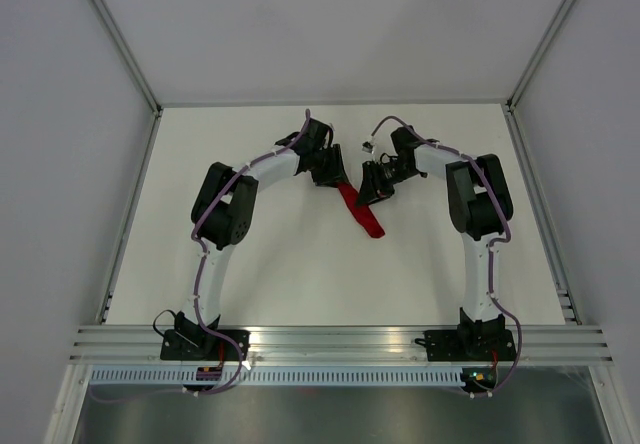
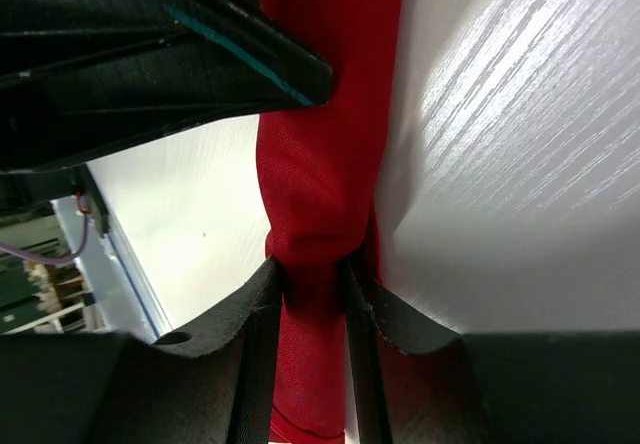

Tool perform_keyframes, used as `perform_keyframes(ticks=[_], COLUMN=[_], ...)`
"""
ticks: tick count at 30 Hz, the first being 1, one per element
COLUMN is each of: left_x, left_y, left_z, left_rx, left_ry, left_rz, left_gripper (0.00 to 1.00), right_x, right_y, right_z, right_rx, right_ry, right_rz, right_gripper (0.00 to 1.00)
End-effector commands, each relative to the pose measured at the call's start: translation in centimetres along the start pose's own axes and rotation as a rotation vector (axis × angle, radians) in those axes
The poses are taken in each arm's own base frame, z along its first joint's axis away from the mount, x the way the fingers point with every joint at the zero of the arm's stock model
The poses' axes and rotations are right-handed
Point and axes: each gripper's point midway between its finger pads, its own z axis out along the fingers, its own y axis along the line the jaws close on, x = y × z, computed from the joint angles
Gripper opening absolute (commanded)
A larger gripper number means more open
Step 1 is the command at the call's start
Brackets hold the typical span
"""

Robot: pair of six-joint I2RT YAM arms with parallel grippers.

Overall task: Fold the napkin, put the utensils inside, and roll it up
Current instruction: Roll the napkin with the utensil

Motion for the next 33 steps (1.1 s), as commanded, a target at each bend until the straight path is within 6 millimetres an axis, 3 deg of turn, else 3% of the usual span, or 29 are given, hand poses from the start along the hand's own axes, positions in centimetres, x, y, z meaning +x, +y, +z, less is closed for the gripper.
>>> perform_keyframes(ticks=[1, 9, 16, 26, 33], left_x=[-0.8, -3.0, -2.1, 0.3, 0.9], left_y=[-0.8, -4.2, -4.2, -1.9, -0.2], left_z=[-0.7, -3.9, -4.7, -3.3, -2.0], left_rx=[0.034, 0.165, 0.184, 0.117, 0.038], left_ry=[0.005, -0.127, -0.129, -0.044, -0.008], left_rz=[0.042, 0.113, 0.086, 0.062, 0.044], left_gripper=[0.48, 0.52, 0.51, 0.48, 0.42], right_x=[0.7, 0.8, 0.7, -0.4, -0.9], right_y=[-1.3, -1.0, -0.7, -0.3, 0.2], right_z=[1.0, 1.2, 1.8, 2.1, 2.3], right_rx=[-0.014, -0.077, -0.123, -0.161, -0.207], right_ry=[0.025, 0.018, -0.019, -0.061, -0.087], right_rz=[0.059, 0.163, 0.24, 0.295, 0.32], right_gripper=[0.36, 0.37, 0.37, 0.38, 0.38])
